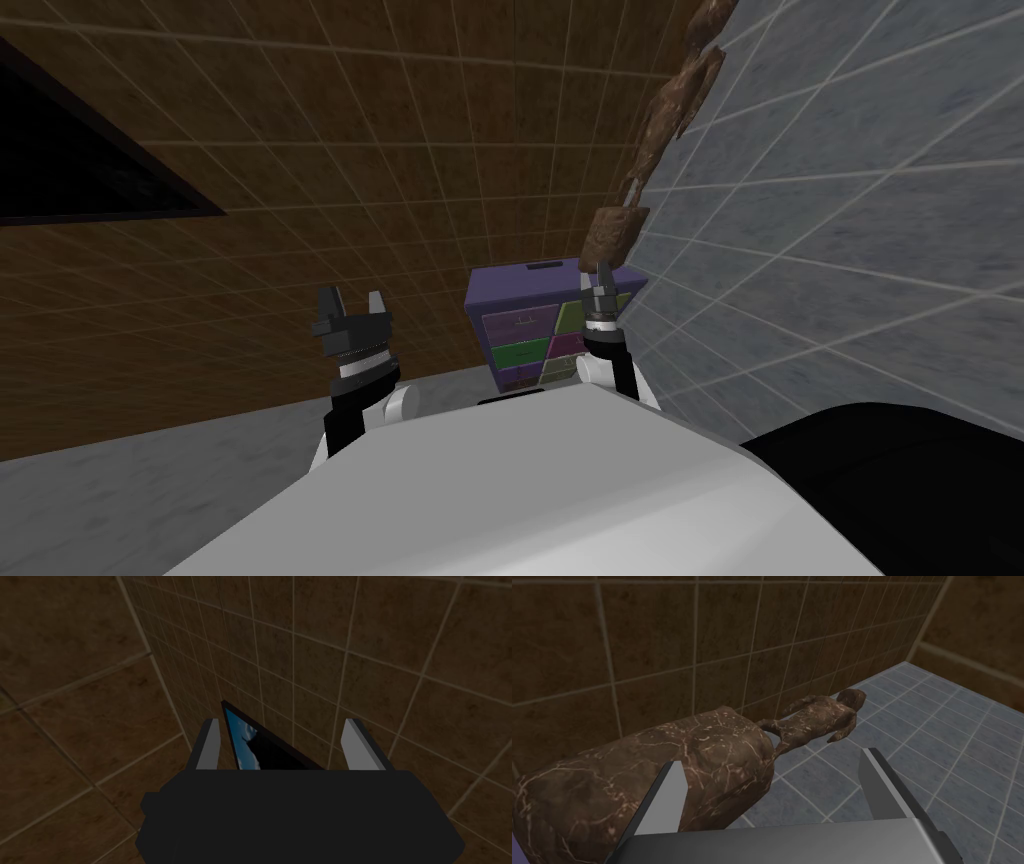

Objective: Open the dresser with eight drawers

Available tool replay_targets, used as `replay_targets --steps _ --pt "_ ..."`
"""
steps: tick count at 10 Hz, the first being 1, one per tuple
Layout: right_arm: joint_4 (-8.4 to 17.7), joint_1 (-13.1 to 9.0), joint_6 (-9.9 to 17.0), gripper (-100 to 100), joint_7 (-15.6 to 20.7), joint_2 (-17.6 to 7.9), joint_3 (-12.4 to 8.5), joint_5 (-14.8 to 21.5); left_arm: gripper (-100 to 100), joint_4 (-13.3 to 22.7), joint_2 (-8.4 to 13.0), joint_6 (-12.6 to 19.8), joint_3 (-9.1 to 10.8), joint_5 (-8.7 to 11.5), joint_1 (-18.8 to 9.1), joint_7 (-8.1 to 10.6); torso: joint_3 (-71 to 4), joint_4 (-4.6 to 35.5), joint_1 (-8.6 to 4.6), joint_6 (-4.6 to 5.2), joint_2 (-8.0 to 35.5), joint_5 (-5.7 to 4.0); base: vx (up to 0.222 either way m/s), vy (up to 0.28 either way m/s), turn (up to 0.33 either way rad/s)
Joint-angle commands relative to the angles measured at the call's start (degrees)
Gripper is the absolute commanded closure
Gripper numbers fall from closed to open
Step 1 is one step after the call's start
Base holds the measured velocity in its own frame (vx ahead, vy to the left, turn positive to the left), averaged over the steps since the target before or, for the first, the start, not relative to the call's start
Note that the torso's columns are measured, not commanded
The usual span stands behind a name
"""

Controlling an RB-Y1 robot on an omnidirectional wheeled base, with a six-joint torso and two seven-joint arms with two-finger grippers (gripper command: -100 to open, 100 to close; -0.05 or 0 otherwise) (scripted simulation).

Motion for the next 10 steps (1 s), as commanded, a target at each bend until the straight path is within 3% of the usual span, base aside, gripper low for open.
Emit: replay_targets --steps 1,9,10 --pt "0.0 0.0 0.0 0 0.0 0.0 0.0 0.0 0 0.0 0.0 0.0 0.0 0.0 0.0 0.0 -4.7 2.3 0.0 0.0 2.3 0.0 0.0 0.0 0.0" --pt "-0.3 -0.2 -0.2 0 0.0 0.0 -0.1 0.0 0 0.0 0.0 0.0 0.0 0.0 0.0 0.0 -70.8 35.3 -0.03 -0.01 35.3 -0.03 0.0 0.0 0.0" --pt "-0.2 -0.2 -0.2 -100 0.6 -1.7 -0.3 0.5 0 0.0 0.0 0.0 0.0 0.0 0.0 0.0 -79.2 39.6 -0.01 0.0 39.5 -0.01 0.006 0.009 -0.009"
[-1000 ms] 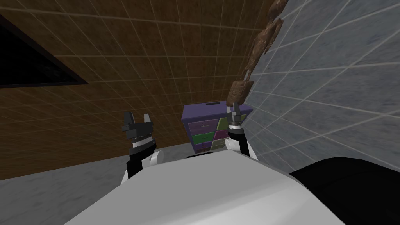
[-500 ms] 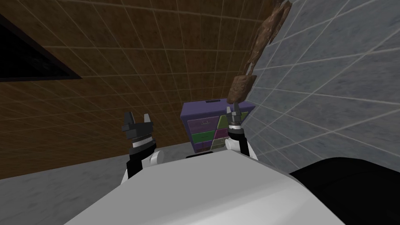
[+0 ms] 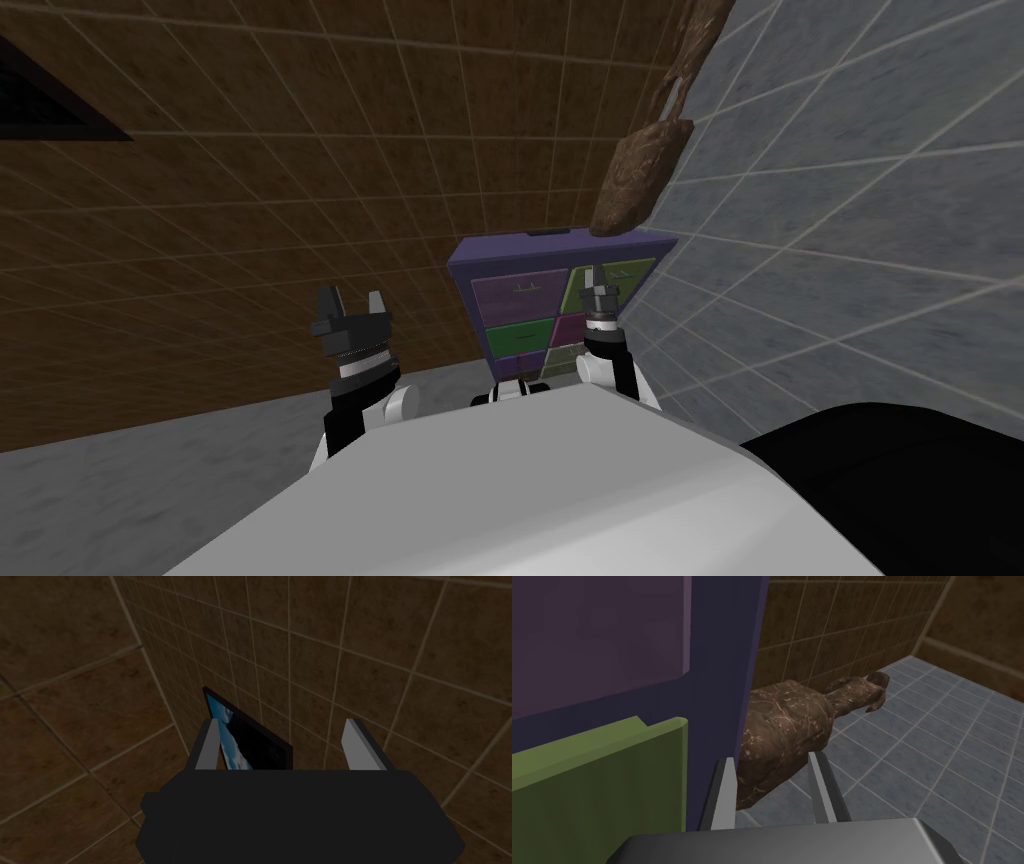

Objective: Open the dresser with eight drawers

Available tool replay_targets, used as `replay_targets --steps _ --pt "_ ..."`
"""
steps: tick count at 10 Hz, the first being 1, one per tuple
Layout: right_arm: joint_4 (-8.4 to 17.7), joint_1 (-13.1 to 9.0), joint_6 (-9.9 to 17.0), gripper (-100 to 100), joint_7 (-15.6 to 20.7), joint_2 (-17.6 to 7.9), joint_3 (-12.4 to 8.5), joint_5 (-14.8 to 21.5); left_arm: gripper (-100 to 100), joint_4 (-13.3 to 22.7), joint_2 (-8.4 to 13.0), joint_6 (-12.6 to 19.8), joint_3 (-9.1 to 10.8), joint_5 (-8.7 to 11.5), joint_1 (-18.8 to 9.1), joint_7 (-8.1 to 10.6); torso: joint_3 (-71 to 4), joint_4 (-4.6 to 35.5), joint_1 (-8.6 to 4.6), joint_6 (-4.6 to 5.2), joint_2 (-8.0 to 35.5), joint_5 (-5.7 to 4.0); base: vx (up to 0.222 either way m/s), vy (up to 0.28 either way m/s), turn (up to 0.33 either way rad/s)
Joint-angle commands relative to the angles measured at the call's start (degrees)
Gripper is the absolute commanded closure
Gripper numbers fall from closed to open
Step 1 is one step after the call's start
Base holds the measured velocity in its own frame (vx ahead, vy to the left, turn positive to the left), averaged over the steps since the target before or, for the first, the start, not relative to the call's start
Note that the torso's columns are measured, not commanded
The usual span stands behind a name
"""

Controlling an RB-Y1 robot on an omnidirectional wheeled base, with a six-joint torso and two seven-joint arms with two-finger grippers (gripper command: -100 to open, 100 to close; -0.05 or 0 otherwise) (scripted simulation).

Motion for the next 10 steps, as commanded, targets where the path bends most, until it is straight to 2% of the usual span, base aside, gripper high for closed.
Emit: replay_targets --steps 1,5,10 --pt "0.1 0.0 0.0 -100 1.1 -3.0 -0.5 1.0 0 0.0 0.0 0.0 0.0 0.0 0.0 0.0 -3.9 1.9 0.03 0.0 2.0 0.02 0.003 0.017 -0.023" --pt "0.4 0.0 -0.1 -100 4.9 -7.3 -2.2 4.4 0 0.0 0.0 0.0 -0.01 0.0 0.0 0.0 -5.3 2.7 0.05 0.0 2.7 0.02 0.001 0.038 -0.024" --pt "0.4 0.0 -0.3 -100 12.2 -10.5 -5.5 10.9 0 0.0 0.0 0.0 0.0 0.0 0.0 0.0 -5.2 2.7 0.34 -0.1 2.9 0.08 0.006 0.058 -0.042"
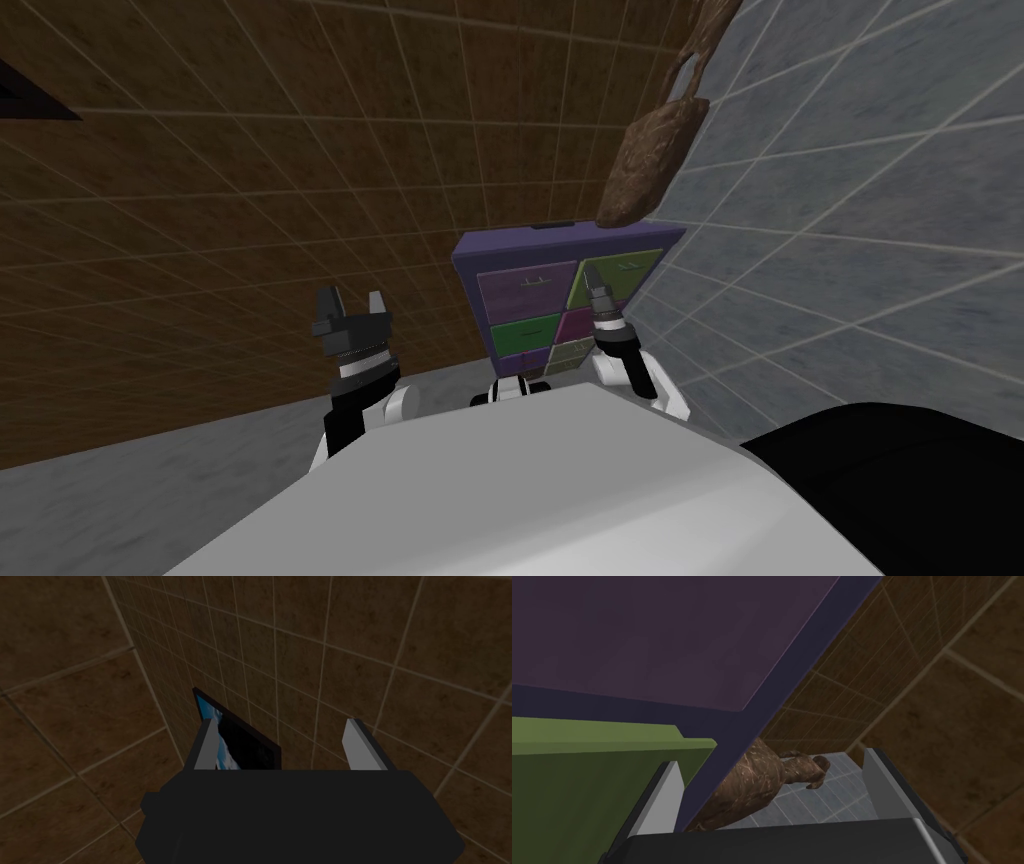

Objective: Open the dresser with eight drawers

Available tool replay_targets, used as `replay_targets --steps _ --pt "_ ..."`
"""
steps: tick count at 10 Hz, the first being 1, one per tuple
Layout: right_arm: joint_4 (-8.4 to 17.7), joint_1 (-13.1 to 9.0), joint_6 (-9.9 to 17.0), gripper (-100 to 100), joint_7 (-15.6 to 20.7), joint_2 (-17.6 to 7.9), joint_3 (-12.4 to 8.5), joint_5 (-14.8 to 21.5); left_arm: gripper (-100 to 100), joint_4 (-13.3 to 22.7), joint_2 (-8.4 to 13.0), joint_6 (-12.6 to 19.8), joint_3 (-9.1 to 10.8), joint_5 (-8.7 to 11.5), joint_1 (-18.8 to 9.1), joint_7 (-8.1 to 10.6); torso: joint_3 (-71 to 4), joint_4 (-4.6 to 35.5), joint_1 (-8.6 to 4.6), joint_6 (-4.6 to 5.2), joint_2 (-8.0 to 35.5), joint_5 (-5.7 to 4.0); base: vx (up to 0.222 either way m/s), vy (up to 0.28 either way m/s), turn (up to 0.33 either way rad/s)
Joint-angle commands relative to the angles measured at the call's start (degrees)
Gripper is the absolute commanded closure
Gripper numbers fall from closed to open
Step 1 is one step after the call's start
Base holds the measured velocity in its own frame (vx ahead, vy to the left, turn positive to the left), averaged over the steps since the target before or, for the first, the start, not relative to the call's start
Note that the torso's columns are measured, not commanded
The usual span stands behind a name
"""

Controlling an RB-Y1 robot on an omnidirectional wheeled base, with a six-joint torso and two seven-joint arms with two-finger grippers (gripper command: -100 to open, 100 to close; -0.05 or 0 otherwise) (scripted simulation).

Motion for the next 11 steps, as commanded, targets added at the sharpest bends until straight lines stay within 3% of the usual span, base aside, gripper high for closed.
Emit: replay_targets --steps 1,11 --pt "0.0 0.1 -0.2 -100 4.4 -1.3 -1.7 4.0 0 0.0 0.0 0.0 0.0 0.0 0.0 0.0 0.1 0.0 0.07 0.0 0.1 0.01 0.013 0.083 -0.048" --pt "0.1 0.2 -0.7 -100 19.7 -3.7 -8.7 17.8 0 0.0 0.0 0.0 0.0 0.0 0.0 0.0 0.5 0.1 0.83 -0.14 0.6 0.19 0.008 0.06 -0.042"
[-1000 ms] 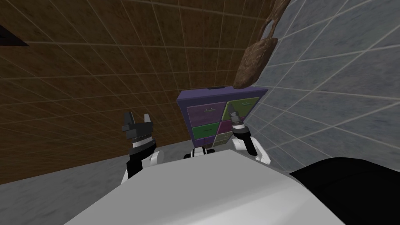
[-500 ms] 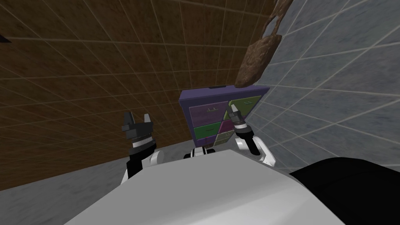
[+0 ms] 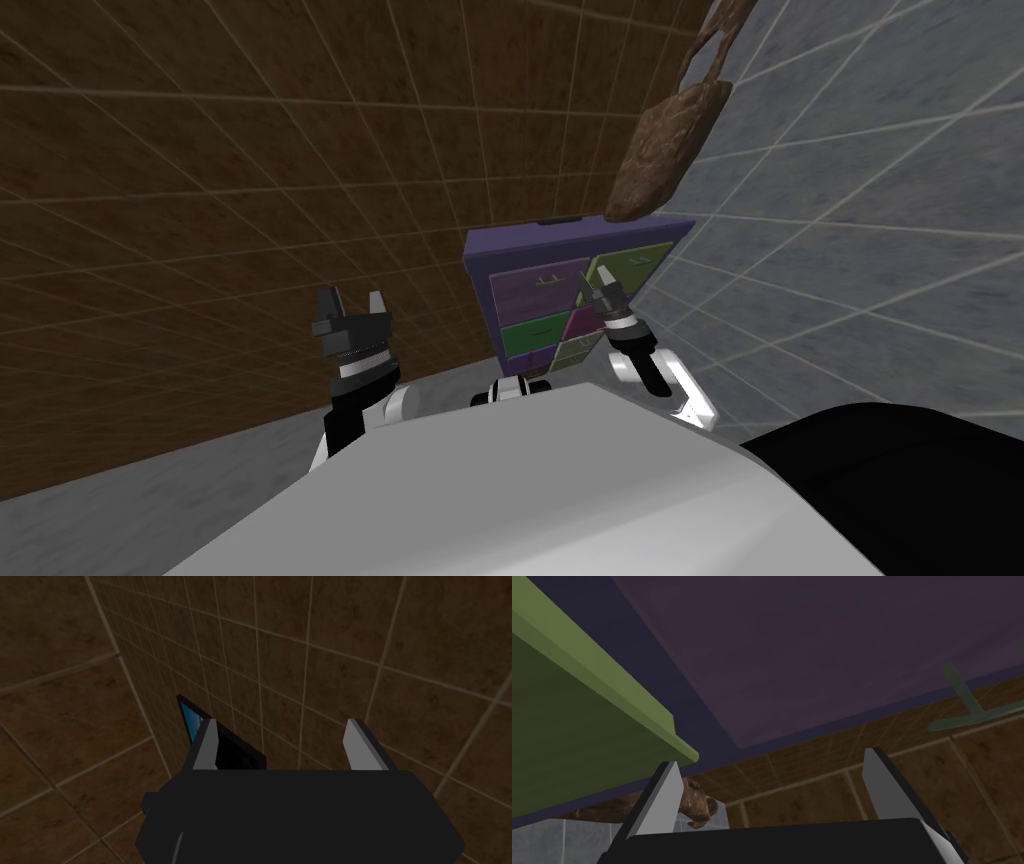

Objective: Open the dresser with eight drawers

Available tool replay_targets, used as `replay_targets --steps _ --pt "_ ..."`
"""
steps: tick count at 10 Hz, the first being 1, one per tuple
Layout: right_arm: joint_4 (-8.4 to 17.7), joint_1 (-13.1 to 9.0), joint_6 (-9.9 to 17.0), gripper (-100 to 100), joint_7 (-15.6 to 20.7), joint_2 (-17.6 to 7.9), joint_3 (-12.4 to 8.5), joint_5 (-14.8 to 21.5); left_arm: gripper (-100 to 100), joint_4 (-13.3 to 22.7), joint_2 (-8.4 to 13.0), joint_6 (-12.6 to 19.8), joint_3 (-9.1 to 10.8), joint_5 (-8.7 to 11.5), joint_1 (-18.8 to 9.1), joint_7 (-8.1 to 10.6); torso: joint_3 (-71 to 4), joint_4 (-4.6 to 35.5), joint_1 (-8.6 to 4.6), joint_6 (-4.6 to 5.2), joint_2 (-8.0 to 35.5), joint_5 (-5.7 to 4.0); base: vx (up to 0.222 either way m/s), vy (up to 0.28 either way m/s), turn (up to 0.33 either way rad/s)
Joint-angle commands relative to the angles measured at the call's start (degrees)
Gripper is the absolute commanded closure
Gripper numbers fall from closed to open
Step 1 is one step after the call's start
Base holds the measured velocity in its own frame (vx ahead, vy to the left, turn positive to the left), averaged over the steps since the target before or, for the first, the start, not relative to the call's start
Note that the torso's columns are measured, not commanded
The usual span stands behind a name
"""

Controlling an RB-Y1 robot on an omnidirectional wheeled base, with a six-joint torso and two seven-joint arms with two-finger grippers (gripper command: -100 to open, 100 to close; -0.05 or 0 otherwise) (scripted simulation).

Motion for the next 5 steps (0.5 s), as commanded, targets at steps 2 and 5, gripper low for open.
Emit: replay_targets --steps 2,5 --pt "0.1 0.2 -0.7 -100 5.3 -1.2 -1.7 4.8 0 0.0 0.0 0.0 0.0 0.0 0.0 0.0 0.1 0.0 0.15 0.03 0.1 0.03 0.009 0.066 -0.048" --pt "0.5 0.2 -0.7 -100 9.5 -2.4 -3.6 8.6 0 0.0 0.0 0.0 0.0 0.0 0.0 0.0 0.3 0.0 0.43 -0.01 0.3 0.07 -0.013 0.065 -0.034"
